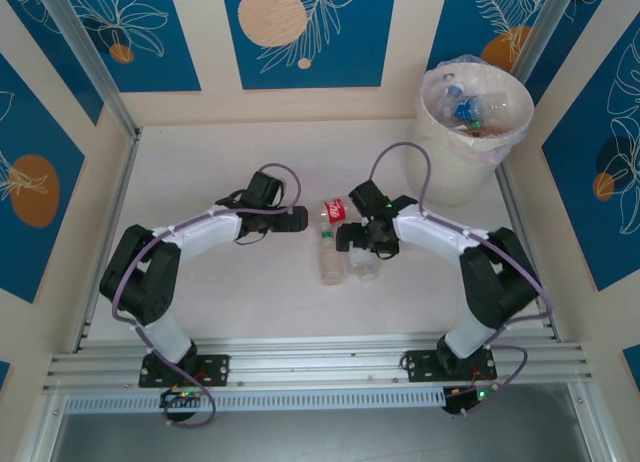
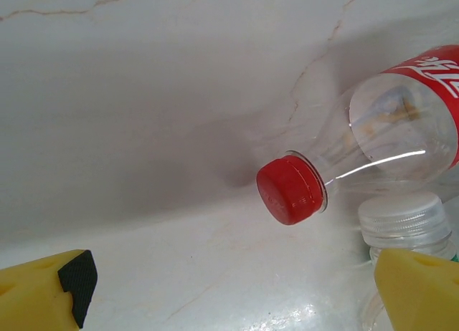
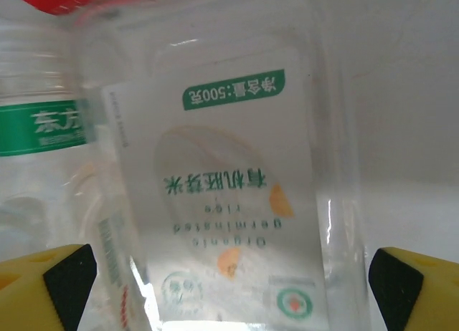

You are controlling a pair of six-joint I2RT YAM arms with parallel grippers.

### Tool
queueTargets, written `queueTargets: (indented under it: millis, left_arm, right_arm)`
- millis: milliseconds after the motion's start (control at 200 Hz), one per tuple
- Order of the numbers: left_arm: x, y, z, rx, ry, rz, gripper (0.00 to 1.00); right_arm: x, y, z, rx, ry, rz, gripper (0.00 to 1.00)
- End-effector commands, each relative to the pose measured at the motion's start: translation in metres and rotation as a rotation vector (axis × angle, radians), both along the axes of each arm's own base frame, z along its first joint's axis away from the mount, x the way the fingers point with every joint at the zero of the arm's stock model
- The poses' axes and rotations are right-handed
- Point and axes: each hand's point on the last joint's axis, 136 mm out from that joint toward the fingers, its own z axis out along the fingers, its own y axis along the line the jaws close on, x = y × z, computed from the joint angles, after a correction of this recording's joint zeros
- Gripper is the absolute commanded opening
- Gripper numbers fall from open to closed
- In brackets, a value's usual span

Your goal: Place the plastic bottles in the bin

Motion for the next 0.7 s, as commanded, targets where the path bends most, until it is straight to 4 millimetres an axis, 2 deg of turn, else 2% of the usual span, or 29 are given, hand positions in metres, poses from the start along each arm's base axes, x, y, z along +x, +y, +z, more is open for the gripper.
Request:
queueTargets:
  millis: [0,185,265,360,455,530,605,695]
  left_arm:
    - [0.001,-0.001,0.002,-0.001,0.003,0.019,1.0]
    - [0.002,-0.001,0.002,-0.001,0.002,0.019,1.0]
    - [0.001,-0.002,0.002,-0.005,0.006,0.014,1.0]
    - [0.0,-0.003,0.002,-0.013,0.005,0.008,1.0]
    - [0.0,-0.006,0.001,-0.033,0.004,0.003,1.0]
    - [0.0,-0.009,-0.001,-0.046,0.011,0.002,1.0]
    - [-0.001,-0.013,-0.003,-0.069,0.025,-0.001,1.0]
    - [-0.002,-0.019,-0.005,-0.102,0.041,-0.007,1.0]
  right_arm:
    - [0.001,-0.008,-0.007,-0.107,0.015,0.002,0.99]
    - [0.004,-0.01,-0.028,-0.153,0.043,-0.016,1.0]
    - [0.008,-0.014,-0.024,-0.174,0.019,-0.029,0.96]
    - [0.013,-0.021,-0.011,-0.187,-0.036,-0.04,0.83]
    - [0.015,-0.024,0.01,-0.165,-0.116,-0.034,0.74]
    - [0.019,-0.024,0.032,-0.127,-0.191,-0.026,0.7]
    - [0.025,-0.022,0.063,-0.075,-0.287,-0.014,0.68]
    - [0.033,-0.019,0.11,0.008,-0.422,0.0,0.66]
